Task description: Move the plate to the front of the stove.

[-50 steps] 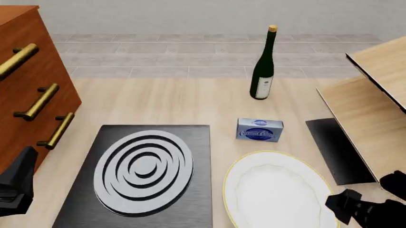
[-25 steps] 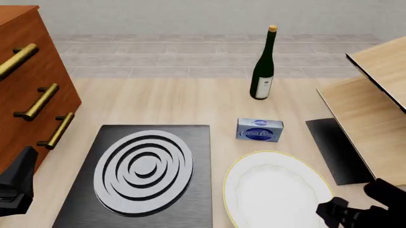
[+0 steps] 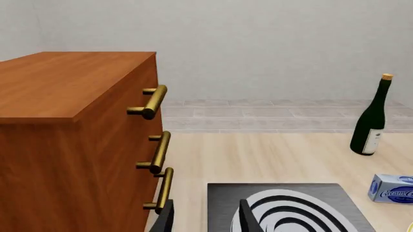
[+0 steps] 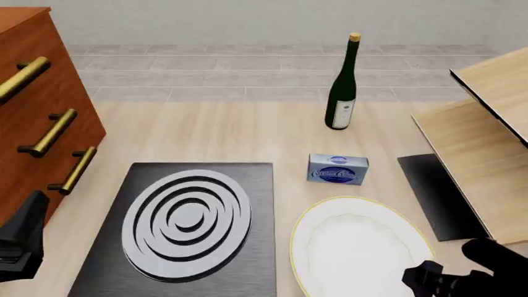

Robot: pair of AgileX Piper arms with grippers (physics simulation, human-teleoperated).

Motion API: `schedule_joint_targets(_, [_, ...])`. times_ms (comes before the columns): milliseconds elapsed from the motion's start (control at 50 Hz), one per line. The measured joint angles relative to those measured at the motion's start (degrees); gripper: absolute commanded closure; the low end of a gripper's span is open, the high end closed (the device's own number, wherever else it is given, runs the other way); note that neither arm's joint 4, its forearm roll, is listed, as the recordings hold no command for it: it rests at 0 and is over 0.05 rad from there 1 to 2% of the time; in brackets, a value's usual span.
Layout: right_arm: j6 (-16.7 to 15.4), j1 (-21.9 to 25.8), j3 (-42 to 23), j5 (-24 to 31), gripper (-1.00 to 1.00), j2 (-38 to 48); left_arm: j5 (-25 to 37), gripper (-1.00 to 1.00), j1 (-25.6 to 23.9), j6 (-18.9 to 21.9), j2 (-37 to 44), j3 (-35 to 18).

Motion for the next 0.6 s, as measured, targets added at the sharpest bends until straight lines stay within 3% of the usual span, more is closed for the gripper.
schedule_joint_targets(440, [1.41,3.96,-0.57,-4.67,-1.0,5.29,0.0,-1.0,0.0,0.0,0.0,0.0])
schedule_joint_targets(600, [4.49,3.91,-1.83,-3.38,-1.0,7.23,0.0,-1.0,0.0,0.0,0.0,0.0])
